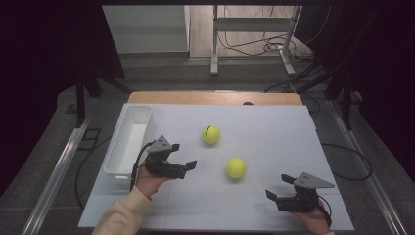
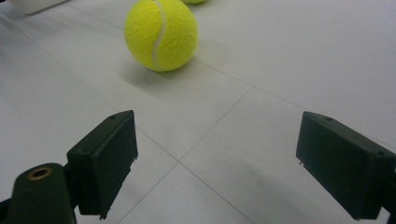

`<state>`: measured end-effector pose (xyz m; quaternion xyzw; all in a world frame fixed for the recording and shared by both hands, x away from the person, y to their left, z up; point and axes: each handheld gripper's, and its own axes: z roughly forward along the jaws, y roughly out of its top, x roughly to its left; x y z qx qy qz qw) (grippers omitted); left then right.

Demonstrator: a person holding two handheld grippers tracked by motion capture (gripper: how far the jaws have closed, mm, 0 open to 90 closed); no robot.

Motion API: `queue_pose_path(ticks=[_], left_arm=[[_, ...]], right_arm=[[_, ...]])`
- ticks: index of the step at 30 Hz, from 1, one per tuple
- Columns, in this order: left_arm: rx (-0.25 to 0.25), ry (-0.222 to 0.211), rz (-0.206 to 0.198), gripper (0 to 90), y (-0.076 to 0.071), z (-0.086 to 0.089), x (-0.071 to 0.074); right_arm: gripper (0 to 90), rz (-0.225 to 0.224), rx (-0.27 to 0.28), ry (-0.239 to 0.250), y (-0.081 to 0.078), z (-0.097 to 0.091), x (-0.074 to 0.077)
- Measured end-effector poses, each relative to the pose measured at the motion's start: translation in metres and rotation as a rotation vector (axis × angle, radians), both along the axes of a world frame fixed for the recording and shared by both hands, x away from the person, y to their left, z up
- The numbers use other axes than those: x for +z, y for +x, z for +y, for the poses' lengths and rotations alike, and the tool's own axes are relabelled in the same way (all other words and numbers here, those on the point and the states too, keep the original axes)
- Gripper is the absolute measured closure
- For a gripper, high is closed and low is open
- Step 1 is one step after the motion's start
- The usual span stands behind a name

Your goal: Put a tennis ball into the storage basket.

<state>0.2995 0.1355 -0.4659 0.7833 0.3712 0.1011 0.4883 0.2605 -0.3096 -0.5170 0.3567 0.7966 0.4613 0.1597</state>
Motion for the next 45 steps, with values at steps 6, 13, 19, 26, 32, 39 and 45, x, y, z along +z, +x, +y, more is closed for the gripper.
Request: queue_pose_path(ticks=[6,13,19,26,32,39,45], left_arm=[[0.006,0.002,0.004,7.2,0.005,0.000,0.001],[0.012,-0.003,0.012,7.3,0.010,-0.001,0.001],[0.011,0.004,0.014,7.4,0.015,-0.003,0.002],[0.014,0.004,0.016,7.4,0.023,-0.006,0.003],[0.017,0.003,0.022,7.5,0.028,-0.008,0.002],[0.018,0.001,0.034,7.5,0.035,-0.010,0.001],[0.024,-0.002,0.036,7.5,0.038,-0.010,0.001]], right_arm=[[13.1,-0.002,0.002,-0.001,0.000,0.000,0.000],[13.1,-0.002,0.001,-0.005,0.000,0.000,0.000],[13.1,-0.002,-0.006,-0.007,0.000,0.000,0.000],[13.1,-0.003,-0.004,-0.007,0.000,-0.001,0.000],[13.1,-0.003,-0.004,-0.009,0.000,0.000,0.000],[13.1,-0.003,-0.005,-0.010,0.001,0.000,0.000],[13.1,-0.003,-0.005,-0.006,0.001,-0.001,0.000]])
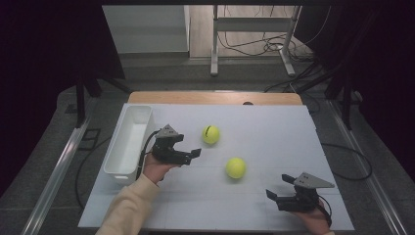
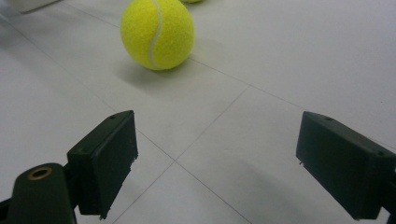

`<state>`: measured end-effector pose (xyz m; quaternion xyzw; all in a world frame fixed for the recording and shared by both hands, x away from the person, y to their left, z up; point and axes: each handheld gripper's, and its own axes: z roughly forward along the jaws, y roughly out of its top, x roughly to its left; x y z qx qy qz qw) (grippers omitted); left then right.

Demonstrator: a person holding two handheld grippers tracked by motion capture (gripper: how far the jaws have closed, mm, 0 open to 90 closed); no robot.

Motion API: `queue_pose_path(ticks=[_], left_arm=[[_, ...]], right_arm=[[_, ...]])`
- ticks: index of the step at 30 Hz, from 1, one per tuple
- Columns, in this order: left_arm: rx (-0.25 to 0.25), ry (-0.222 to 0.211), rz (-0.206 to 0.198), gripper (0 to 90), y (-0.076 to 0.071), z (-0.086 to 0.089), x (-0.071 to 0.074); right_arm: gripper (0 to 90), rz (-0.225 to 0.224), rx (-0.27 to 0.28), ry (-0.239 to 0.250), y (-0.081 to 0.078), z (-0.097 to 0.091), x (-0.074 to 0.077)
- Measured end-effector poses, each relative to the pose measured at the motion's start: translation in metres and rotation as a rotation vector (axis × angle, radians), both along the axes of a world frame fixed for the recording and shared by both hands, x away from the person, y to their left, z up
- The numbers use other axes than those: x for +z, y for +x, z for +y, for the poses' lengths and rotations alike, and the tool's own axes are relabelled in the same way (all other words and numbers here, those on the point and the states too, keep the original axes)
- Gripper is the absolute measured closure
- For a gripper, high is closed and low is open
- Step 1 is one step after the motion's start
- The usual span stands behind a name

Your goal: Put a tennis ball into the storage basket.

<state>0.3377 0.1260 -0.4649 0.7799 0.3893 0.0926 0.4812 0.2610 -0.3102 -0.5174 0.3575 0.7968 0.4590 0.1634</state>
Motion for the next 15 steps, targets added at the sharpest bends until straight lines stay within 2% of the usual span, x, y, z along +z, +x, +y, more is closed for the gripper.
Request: queue_pose_path(ticks=[15], left_arm=[[0.007,0.001,0.011,7.6,0.020,-0.008,-0.002]], right_arm=[[13.1,-0.001,-0.001,-0.003,0.000,0.000,0.000]])
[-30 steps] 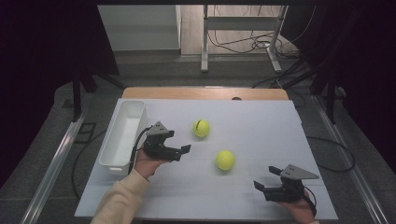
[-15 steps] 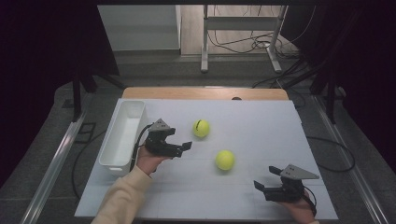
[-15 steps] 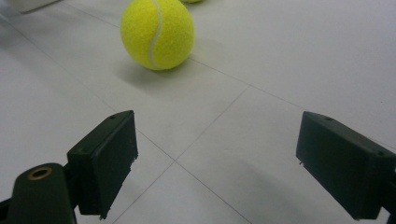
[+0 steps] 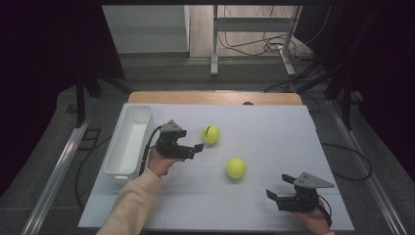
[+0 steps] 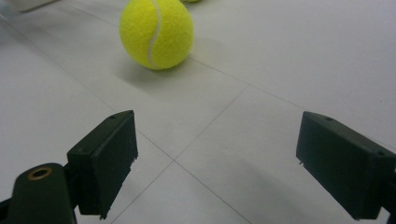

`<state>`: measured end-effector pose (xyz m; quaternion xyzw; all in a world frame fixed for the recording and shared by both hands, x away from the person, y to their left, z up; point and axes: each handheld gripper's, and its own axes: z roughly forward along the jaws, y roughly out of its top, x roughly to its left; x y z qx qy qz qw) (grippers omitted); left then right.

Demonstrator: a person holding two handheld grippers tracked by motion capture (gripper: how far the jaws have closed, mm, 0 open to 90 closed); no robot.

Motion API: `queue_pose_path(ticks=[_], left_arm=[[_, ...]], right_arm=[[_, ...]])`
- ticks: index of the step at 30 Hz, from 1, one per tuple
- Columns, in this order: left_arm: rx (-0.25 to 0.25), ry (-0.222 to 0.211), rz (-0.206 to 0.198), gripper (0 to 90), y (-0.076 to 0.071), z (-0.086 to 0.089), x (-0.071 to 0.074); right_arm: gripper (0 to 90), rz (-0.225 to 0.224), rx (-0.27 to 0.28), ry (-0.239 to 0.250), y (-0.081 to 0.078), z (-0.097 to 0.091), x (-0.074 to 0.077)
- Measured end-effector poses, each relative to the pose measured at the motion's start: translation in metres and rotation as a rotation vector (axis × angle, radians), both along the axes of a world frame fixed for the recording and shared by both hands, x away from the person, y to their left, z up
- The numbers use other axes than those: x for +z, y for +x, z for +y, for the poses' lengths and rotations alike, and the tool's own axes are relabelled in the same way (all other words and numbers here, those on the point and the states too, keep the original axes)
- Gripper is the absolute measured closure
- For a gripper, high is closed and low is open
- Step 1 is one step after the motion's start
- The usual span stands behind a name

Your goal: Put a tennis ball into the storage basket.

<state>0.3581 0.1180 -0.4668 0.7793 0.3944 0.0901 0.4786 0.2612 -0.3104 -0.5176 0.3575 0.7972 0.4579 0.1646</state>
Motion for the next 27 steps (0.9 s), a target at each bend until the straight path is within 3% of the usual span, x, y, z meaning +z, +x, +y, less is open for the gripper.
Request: queue_pose_path(ticks=[12,27], left_arm=[[-0.001,0.014,0.009,7.7,0.012,-0.009,-0.007],[0.002,0.067,0.016,7.8,0.029,-0.024,-0.011]], right_arm=[[13.1,-0.002,-0.005,0.000,-0.001,-0.001,0.001],[13.1,-0.007,-0.007,0.004,-0.001,-0.001,0.001]])
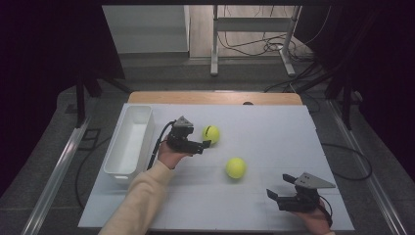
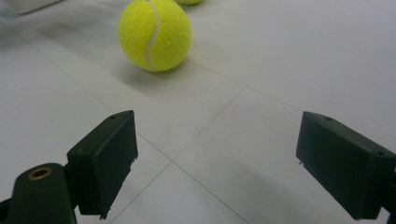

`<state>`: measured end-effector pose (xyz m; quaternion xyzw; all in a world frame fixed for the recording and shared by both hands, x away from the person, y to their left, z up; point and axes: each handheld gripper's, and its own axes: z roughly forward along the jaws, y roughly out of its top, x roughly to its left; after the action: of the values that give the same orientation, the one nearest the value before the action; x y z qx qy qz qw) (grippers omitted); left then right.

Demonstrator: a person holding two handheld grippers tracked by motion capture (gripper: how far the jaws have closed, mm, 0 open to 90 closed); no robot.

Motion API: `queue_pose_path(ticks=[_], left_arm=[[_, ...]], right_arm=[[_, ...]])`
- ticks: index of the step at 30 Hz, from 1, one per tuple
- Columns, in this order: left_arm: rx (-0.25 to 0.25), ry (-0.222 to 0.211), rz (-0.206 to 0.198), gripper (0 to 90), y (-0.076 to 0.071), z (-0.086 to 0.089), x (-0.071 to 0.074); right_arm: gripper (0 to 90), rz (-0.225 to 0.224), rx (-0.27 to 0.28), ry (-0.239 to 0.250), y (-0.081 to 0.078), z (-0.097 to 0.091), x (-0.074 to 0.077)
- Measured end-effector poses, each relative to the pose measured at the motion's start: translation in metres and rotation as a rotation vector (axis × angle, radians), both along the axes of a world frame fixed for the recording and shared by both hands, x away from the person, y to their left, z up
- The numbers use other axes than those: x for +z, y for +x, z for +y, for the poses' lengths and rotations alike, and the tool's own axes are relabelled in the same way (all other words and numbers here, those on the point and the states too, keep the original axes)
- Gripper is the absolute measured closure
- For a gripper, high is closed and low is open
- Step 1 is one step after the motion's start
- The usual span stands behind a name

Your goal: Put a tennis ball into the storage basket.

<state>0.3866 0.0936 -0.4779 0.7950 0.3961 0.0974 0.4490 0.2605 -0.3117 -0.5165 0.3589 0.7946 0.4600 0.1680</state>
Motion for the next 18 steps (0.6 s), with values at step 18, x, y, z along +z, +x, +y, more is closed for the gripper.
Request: queue_pose_path(ticks=[18], left_arm=[[0.003,0.043,-0.010,7.9,0.014,-0.013,-0.006]], right_arm=[[13.1,-0.003,0.003,0.009,0.000,0.000,0.001]])
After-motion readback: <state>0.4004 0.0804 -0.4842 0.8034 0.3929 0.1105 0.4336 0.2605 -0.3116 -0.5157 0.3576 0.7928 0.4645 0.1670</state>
